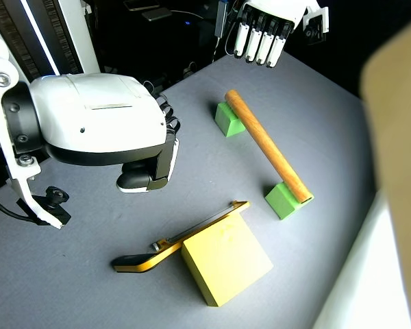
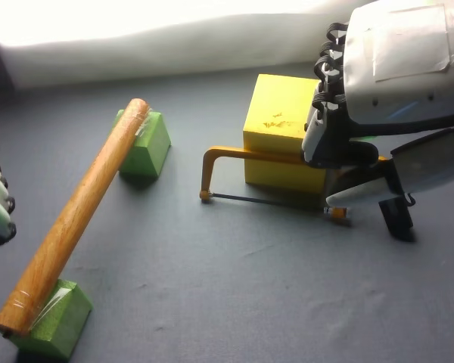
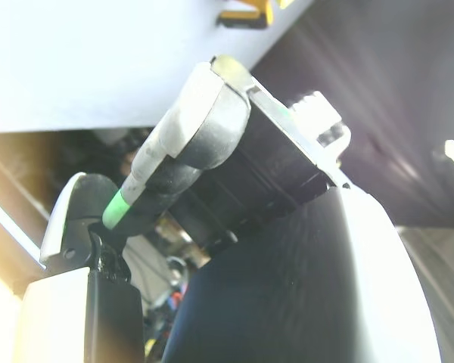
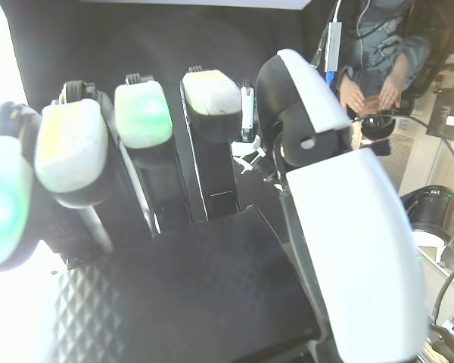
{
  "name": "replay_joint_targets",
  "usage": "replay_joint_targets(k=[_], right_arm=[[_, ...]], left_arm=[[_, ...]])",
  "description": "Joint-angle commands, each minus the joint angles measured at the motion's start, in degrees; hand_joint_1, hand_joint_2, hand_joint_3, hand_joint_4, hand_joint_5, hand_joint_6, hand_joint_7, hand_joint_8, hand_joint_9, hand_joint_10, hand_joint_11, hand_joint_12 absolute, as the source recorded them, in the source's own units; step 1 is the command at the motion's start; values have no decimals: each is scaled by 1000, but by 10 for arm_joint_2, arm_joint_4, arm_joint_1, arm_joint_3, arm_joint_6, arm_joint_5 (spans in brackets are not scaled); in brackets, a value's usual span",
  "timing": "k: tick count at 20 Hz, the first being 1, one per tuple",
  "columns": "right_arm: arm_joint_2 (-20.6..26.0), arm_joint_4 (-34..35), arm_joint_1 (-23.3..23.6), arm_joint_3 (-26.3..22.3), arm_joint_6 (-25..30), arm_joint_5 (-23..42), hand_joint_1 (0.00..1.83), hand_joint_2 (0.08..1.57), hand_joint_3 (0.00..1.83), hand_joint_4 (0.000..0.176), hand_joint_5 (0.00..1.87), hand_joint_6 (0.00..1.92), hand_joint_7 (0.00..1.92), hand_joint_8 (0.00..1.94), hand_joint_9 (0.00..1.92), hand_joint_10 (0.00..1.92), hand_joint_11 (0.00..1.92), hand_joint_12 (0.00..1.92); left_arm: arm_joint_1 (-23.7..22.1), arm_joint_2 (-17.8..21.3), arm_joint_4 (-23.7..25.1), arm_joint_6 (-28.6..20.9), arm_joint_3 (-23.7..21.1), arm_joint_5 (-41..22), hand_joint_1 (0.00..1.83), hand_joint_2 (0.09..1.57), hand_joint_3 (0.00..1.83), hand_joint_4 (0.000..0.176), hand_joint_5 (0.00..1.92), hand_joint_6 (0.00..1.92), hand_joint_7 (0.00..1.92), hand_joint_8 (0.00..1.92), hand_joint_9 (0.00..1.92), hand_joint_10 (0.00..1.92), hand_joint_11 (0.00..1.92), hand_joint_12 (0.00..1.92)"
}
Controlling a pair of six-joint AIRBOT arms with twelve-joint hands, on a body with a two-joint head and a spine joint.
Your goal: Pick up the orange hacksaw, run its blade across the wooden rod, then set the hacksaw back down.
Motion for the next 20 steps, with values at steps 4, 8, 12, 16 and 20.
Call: replay_joint_targets(k=[4, 8, 12, 16, 20], right_arm=[[3, 39, 9, -2, -1, 3, 108, 1049, 9, 0, 44, 1, 67, 2, 101, 3, 0, 535], [3, 40, 10, -3, 0, 4, 129, 1055, 4, 0, 39, 1, 58, 0, 90, 0, 0, 478], [7, 40, 5, -3, 50, 2, 157, 1054, 1, 0, 50, 1, 78, 2, 109, 3, 0, 563], [44, 215, -40, -20, 58, -67, 243, 1056, 1, 0, 69, 1, 85, 0, 121, 2, 0, 613], [78, 380, -93, -19, 58, -79, 482, 1073, 0, 0, 24, 1, 53, 0, 92, 1, 0, 616]], left_arm=[[-6, 6, -47, 0, 0, -27, 32, 1220, 16, 0, 3, 0, 0, 0, 0, 0, 0, 0], [-6, 7, -47, 0, -1, -29, 9, 1228, 9, 0, 0, 0, 0, 0, 0, 0, 0, 0], [-3, 11, -47, 5, -10, -29, 69, 1226, 2, 0, 0, 0, 0, 0, 0, 0, 0, 0], [-2, 14, -47, 5, -21, -15, 25, 1239, 6, 0, 0, 0, 0, 0, 0, 0, 0, 0], [-2, 21, -47, 11, -36, 5, 16, 1245, 7, 0, 0, 0, 0, 0, 0, 0, 0, 0]])
